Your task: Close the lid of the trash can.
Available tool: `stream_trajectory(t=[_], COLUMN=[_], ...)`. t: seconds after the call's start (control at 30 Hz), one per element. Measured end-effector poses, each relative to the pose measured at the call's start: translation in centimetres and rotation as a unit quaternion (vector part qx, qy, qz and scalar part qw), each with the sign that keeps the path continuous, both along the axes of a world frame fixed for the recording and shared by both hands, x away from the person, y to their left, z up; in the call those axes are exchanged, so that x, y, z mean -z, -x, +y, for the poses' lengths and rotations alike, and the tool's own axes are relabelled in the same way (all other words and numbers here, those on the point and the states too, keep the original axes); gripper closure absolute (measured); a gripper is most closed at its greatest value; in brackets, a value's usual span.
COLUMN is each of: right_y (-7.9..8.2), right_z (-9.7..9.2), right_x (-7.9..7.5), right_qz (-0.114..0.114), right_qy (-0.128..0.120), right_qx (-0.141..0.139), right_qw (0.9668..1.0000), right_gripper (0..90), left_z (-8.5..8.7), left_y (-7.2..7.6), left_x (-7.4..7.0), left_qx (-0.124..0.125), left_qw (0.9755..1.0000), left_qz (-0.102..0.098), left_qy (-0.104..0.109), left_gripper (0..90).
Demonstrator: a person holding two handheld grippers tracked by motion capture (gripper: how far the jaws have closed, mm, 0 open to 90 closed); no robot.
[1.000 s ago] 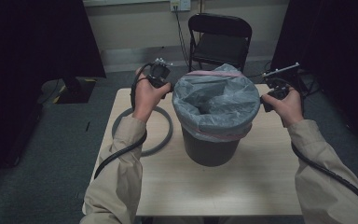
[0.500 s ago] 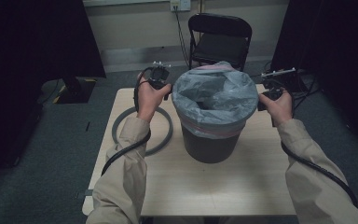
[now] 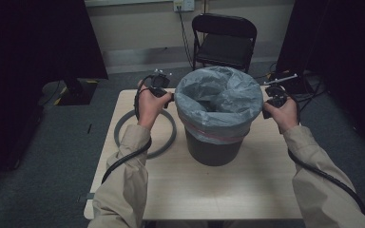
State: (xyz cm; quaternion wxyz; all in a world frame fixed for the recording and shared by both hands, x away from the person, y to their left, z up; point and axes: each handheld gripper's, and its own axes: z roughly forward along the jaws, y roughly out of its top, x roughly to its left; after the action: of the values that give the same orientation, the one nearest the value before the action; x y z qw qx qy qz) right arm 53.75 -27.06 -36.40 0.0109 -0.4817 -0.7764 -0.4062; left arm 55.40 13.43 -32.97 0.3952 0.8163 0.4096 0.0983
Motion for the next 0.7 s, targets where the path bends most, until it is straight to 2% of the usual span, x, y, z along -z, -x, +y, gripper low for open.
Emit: stream_trajectory(t=[0.07,0.1,0.13,0.2,0.27,0.3,0.4,0.43,0.53,0.63,0.7], right_y=[0.2,0.2,0.3,0.4,0.6,0.6,0.9,1.0,1.4,1.7,1.8], right_z=[-0.1,-0.1,-0.1,-0.2,-0.2,-0.3,-0.4,-0.4,-0.1,-0.1,-0.3], right_x=[0.2,0.1,0.0,-0.3,-0.5,-0.5,-0.6,-0.6,-0.8,-1.2,-1.5], right_qz=[-0.004,-0.008,-0.009,-0.013,-0.015,-0.018,-0.022,-0.023,-0.028,-0.03,-0.03], right_qy=[0.004,0.011,0.019,0.029,0.039,0.041,0.04,0.048,0.083,0.106,0.11], right_qx=[-0.004,-0.01,-0.009,-0.009,-0.004,-0.005,-0.001,-0.001,-0.003,-0.003,0.003], right_qw=[1.0,0.9999,0.9997,0.9994,0.9991,0.999,0.9989,0.9986,0.9962,0.9939,0.9935], right_gripper=[90.0,90.0,90.0,90.0,90.0,90.0,88.2,82.8,70.9,58.6,55.0], left_z=[0.8,1.1,1.3,1.5,1.6,1.7,2.2,2.4,2.9,3.1,3.2], left_y=[0.1,0.1,0.2,0.6,1.1,1.2,1.6,1.8,2.2,2.8,3.1], left_x=[0.7,1.1,1.4,1.6,1.4,1.5,1.4,1.3,1.1,0.6,0.3], left_qx=[-0.002,-0.002,-0.003,-0.004,-0.003,-0.003,-0.009,-0.015,-0.009,-0.014,-0.01], left_qw=[0.9997,0.9994,0.9993,0.9997,0.9998,0.9999,0.9999,0.9999,0.9995,0.9998,0.9996], left_qz=[0.02,0.033,0.036,0.024,0.007,0.006,0.002,0.0,-0.023,-0.007,-0.008], left_qy=[-0.013,-0.012,-0.008,-0.004,-0.016,-0.014,-0.007,-0.005,-0.017,-0.014,-0.024], left_gripper=[90.0,90.0,90.0,89.5,86.2,83.9,71.7,65.7,44.9,37.2,32.7])
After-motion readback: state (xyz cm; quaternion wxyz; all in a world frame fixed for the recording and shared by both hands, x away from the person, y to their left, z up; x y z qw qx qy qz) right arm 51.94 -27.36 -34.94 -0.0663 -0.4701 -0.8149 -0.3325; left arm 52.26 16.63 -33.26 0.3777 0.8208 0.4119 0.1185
